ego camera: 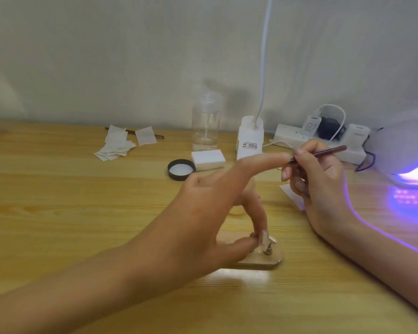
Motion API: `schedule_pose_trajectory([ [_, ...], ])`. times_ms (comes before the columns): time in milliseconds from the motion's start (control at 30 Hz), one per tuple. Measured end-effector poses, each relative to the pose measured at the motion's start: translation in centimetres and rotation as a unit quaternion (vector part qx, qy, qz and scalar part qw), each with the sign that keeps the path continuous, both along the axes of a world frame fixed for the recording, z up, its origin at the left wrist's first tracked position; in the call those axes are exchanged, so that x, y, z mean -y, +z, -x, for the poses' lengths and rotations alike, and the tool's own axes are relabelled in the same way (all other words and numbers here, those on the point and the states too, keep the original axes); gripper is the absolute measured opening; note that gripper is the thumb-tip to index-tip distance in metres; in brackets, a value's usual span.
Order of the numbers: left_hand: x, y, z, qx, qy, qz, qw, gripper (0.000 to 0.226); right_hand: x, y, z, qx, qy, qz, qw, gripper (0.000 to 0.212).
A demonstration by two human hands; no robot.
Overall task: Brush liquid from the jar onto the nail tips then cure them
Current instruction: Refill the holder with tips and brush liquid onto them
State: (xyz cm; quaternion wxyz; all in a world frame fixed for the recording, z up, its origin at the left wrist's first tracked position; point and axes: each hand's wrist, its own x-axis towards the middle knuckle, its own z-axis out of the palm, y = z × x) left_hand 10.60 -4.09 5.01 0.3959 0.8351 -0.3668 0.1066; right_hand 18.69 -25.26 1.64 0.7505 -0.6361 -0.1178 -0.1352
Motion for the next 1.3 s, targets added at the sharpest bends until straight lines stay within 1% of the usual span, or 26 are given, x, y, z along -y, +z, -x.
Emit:
schedule_pose_trajectory([
  [67,-0.2,-0.6,0.1,0.009,0.024,-0.033,0.999,0.084,0.1,0.0,0.0,-0.001,0.000,-0.001,1.000,0.023],
  [167,-0.5,-0.9,-0.2,0.004,0.041,-0.059,0.997,0.082,0.1,0.0,-0.1,0.000,-0.004,0.003,1.000,0.024],
  [300,-0.6,-1.5,-0.4,-0.057,0.047,-0.064,0.995,0.080,0.2,0.0,-0.2,0.001,-0.003,-0.006,1.000,0.027],
  [500,-0.8,-1.9,-0.6,-0.096,0.072,-0.078,0.990,0.081,0.2,0.0,-0.3,-0.004,-0.005,-0.011,1.000,0.028],
  [633,-0.9,-2.0,-0.8,-0.122,0.082,-0.080,0.986,0.081,0.2,0.0,-0.2,-0.009,-0.002,-0.007,1.000,0.022],
  [1000,-0.9,-1.8,-0.8,-0.138,0.076,-0.100,0.982,0.082,0.1,0.0,-0.1,-0.012,-0.007,-0.009,1.000,0.028],
  [1300,-1.0,-1.5,-0.7,-0.133,0.078,-0.116,0.981,0.082,0.0,0.0,-0.3,-0.006,-0.004,-0.010,1.000,0.028],
])
